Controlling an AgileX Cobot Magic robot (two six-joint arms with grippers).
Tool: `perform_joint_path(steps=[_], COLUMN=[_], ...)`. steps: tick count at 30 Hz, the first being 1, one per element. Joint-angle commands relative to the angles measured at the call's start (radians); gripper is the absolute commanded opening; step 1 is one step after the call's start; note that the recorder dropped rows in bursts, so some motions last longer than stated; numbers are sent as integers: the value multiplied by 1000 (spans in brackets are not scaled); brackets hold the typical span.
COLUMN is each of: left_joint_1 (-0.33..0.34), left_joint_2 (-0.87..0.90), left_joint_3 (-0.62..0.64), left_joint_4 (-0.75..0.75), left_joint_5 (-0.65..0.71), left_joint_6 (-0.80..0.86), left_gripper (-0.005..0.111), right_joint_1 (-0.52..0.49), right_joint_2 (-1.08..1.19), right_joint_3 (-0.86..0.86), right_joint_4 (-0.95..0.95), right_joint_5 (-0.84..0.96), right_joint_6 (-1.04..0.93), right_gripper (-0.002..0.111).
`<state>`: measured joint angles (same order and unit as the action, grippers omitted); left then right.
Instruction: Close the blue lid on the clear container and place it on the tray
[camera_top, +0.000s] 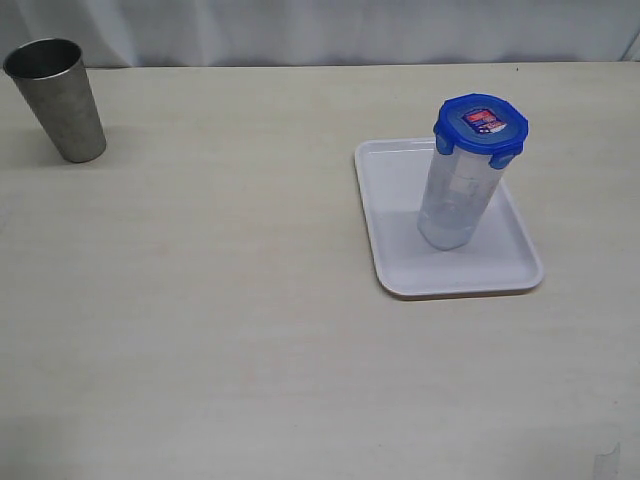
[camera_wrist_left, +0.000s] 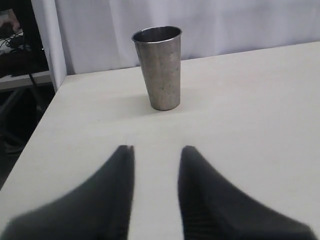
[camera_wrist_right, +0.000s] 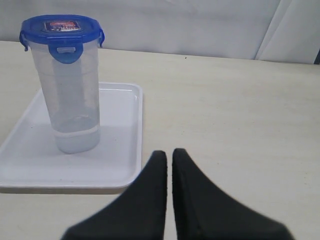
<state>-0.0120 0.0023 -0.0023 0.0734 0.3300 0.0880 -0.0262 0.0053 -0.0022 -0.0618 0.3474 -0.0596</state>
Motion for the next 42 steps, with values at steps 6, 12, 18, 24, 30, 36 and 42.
perform_joint_path(steps=[6,12,18,24,30,36,42], left_joint_1=[5,5,5,5,5,5,7], left_joint_2=[-2,-2,-2,-2,-2,-2,-2], left_joint_3=[2,2,2,2,2,2,2], left_joint_4=[3,0,0,0,-9,-29,-29], left_joint_5=[-3,-7,-14,-14,-13,-13,-8], left_joint_6=[42,42,42,42,40,34,-50], left_gripper=[0,0,0,0,0,0,0], right_joint_1=[-6,-6,-6,-6,-6,-6,-6], right_joint_2=[-5,-5,-5,-5,-5,-5,-5], right_joint_3=[2,2,2,2,2,2,2], right_joint_4=[1,1,1,1,1,1,1], right_joint_5=[-5,-5,-5,-5,-5,-5,-5], right_joint_6=[-4,-4,-4,-4,-4,-4,-4], right_gripper=[4,4,4,4,4,4,4])
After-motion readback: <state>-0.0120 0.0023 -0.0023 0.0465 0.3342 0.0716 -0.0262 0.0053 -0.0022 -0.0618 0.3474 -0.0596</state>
